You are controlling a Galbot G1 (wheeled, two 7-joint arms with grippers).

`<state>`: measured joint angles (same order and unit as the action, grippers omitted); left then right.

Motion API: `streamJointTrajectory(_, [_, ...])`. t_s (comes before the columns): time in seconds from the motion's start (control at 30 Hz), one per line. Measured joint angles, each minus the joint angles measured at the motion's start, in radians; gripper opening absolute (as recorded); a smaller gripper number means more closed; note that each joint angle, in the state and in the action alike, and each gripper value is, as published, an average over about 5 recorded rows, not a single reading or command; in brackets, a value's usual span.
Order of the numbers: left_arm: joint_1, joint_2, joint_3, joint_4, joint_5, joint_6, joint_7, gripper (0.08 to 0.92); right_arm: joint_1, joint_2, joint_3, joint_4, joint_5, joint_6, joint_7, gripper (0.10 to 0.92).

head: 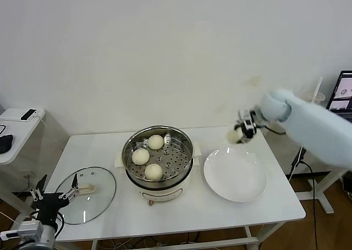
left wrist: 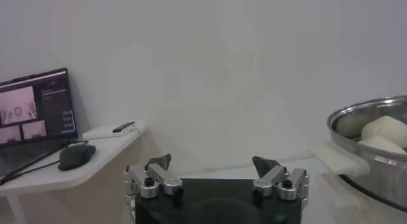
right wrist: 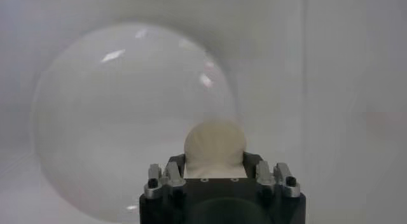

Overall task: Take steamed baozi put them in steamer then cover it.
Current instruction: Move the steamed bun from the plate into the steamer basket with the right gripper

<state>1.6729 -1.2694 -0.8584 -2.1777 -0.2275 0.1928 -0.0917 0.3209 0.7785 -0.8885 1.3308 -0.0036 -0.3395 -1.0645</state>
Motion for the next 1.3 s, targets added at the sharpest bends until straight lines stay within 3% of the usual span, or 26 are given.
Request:
streamJointTrajectory(0.57, [-0.01, -0.012, 0.0, -0.013, 0.015, 0.006, -0.002, 0.823, 0.206, 0.276, -0.214, 0.043, 0.358, -0.185, 0.146, 0.585])
streamJointTrajectory(1.3, [-0.005, -0.025, -0.006, -0.022, 0.025, 0.004, -0.001, 0.823, 0.071, 0.421, -0.263, -0.008, 0.416, -0.355, 0.28, 0.585])
